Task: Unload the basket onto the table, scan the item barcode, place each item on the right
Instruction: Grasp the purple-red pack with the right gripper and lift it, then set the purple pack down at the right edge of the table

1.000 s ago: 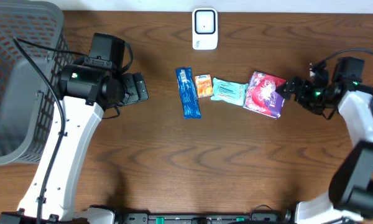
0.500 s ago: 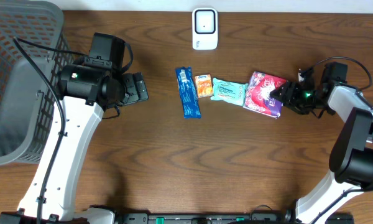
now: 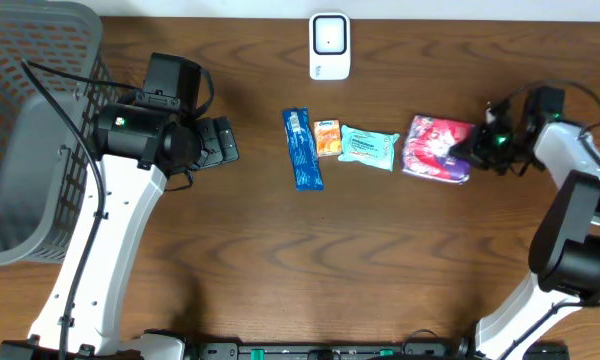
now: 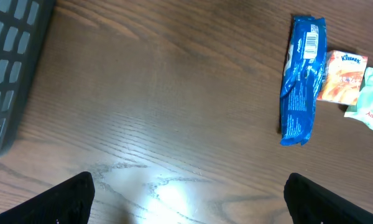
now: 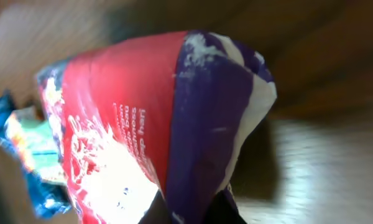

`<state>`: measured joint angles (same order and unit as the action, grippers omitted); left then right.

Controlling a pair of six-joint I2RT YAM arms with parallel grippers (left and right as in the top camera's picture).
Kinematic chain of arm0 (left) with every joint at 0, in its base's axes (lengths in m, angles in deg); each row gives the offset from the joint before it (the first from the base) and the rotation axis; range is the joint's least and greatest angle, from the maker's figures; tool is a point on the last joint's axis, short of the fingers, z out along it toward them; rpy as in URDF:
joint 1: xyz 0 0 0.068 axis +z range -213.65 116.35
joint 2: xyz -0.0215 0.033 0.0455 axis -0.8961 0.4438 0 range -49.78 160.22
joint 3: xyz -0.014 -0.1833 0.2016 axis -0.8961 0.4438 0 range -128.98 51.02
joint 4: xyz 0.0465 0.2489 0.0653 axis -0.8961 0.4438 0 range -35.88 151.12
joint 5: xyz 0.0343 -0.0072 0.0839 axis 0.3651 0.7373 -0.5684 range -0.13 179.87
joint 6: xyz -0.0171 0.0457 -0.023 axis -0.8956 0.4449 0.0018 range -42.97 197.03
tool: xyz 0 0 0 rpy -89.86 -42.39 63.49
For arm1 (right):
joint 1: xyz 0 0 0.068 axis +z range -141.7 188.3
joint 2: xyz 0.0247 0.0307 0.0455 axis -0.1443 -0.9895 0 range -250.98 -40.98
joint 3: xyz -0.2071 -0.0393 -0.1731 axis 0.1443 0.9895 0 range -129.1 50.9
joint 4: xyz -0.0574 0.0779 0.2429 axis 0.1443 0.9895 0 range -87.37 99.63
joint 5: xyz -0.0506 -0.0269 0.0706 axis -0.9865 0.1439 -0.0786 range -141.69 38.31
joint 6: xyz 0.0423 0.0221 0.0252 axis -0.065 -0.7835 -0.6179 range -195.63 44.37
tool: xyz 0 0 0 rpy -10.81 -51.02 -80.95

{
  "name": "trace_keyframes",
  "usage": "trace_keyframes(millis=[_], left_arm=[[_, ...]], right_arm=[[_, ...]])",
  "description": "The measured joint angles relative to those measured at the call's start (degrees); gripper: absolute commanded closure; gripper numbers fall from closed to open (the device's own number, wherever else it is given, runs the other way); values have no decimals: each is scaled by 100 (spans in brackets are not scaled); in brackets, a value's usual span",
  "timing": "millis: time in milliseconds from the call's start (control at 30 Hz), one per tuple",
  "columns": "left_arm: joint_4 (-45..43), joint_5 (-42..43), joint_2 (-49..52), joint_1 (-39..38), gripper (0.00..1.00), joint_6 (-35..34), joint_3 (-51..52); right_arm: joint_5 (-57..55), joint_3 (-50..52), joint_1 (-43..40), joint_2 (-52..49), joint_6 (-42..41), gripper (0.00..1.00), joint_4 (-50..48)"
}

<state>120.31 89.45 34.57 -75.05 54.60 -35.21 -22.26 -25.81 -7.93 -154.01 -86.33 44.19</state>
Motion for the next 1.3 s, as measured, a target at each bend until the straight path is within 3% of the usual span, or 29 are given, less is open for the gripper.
trace_keyframes(millis=[233, 500, 733, 933, 1000, 1100, 1200, 1300], left_arm=[[0, 0, 0, 0, 2, 0, 0], [0, 0, 0, 0, 2, 0, 0], [0, 0, 0, 0, 2, 0, 0], [0, 0, 0, 0, 2, 0, 0], [0, 0, 0, 0, 2, 0, 0], [0, 0, 0, 0, 2, 0, 0], [-2, 0, 0, 0, 2, 0, 0], [-2, 0, 0, 0, 2, 0, 0]], right_arm=[[-2892, -1228, 527, 647, -258, 99, 1080], [-6977, -1325, 1416, 533, -833, 99, 1467], [-8011, -1325, 1779, -153, -968, 99, 1456], [-7779, -1322, 2194, -756, -1012, 73, 1209], [-7534, -1353, 2310, -734, -1025, 51, 1095], [-6854, -1626, 2437, -732, -977, 48, 1169], [-6126, -2175, 2476, -737, -844, 21, 1572], [-5436, -3012, 2435, -739, -625, 15, 2155]])
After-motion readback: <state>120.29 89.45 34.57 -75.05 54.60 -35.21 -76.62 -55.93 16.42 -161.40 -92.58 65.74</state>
